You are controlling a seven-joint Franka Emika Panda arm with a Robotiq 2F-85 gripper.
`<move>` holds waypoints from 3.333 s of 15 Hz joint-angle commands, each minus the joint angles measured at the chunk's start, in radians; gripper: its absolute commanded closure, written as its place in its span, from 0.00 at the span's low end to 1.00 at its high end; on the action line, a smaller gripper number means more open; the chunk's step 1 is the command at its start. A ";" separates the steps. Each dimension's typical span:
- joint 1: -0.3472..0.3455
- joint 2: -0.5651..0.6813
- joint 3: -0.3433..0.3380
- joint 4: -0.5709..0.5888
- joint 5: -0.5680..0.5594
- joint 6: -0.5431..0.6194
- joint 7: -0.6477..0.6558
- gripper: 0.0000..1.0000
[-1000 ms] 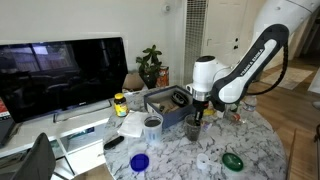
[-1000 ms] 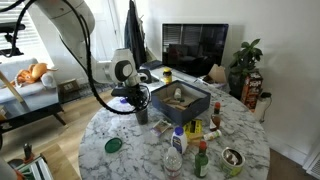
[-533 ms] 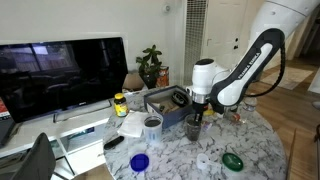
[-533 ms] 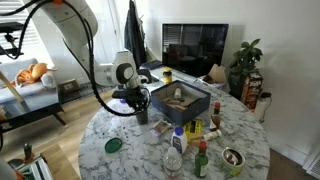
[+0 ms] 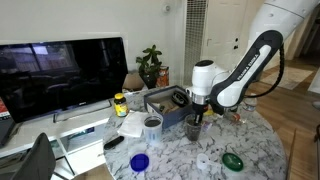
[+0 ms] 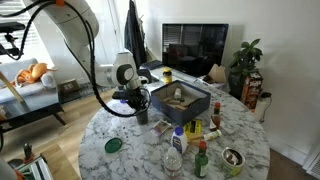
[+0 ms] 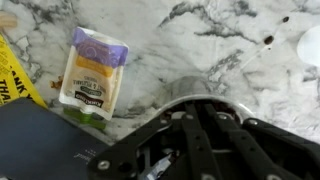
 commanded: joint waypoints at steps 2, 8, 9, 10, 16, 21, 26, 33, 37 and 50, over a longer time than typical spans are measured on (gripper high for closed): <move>0.015 -0.011 -0.015 0.004 -0.012 0.003 0.007 0.94; 0.029 -0.084 -0.029 0.001 -0.025 -0.068 0.035 0.97; 0.030 -0.097 -0.028 -0.001 -0.025 -0.086 0.038 0.97; 0.030 -0.109 -0.026 -0.002 -0.027 -0.107 0.042 0.97; 0.024 -0.195 0.003 -0.027 -0.007 -0.207 0.080 0.97; 0.031 -0.300 0.070 -0.094 0.039 -0.210 0.075 0.97; 0.042 -0.324 0.159 -0.164 0.199 -0.201 0.024 0.97; 0.048 -0.256 0.195 -0.235 0.316 -0.084 0.019 0.97; 0.036 -0.193 0.197 -0.245 0.336 0.025 0.003 0.97; -0.035 -0.005 0.264 -0.232 0.393 0.257 -0.051 0.97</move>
